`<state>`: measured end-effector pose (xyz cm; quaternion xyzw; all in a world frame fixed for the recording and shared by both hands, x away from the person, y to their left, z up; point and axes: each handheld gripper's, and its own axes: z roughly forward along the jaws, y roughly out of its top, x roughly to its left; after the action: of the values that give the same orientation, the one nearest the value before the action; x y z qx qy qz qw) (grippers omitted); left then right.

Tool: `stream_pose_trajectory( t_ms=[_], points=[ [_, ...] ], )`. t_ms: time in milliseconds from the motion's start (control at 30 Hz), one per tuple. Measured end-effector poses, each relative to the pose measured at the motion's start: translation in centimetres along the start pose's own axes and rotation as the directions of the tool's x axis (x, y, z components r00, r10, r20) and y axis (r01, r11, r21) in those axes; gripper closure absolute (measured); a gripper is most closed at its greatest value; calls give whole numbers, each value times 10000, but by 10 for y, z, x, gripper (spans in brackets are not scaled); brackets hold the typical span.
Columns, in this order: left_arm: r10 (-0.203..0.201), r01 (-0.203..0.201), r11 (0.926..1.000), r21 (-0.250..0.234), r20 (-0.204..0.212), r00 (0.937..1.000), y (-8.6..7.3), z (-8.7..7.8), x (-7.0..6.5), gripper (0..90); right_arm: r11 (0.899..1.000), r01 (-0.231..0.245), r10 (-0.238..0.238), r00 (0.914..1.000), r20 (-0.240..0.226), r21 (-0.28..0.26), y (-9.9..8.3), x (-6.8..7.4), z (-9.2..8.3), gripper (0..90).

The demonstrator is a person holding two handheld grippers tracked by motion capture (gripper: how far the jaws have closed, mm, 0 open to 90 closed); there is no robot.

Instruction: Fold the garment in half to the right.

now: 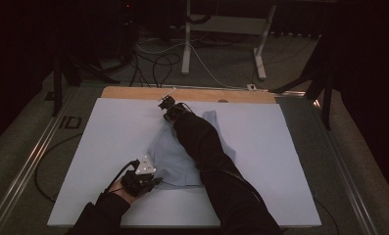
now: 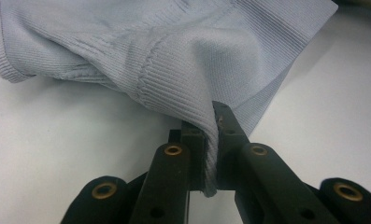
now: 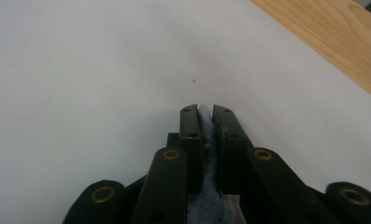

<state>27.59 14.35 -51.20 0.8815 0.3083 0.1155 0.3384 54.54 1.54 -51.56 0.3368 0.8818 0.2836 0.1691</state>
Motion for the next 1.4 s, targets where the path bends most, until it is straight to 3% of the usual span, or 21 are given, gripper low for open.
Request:
stream_pose_trajectory(
  t_ms=[300,600,967,1400],
  points=[
    [132,-132,9999,-98,-36,9999,2,-2,-3,874,9992,249,-256,9994,-237,-300,4,1,-13,844],
    [243,-243,9994,-264,-24,9997,7,-7,-4,874,9985,205,-229,9986,-473,-517,7,-4,-26,845],
    [709,-708,9969,-332,12,9975,20,-12,-10,874,9959,212,-263,9980,-569,-877,10,-13,-47,845],
    [1426,-1415,9889,-455,222,9895,43,-16,-18,874,9912,272,-354,9975,-619,-1292,7,-27,-71,845]
  ],
)
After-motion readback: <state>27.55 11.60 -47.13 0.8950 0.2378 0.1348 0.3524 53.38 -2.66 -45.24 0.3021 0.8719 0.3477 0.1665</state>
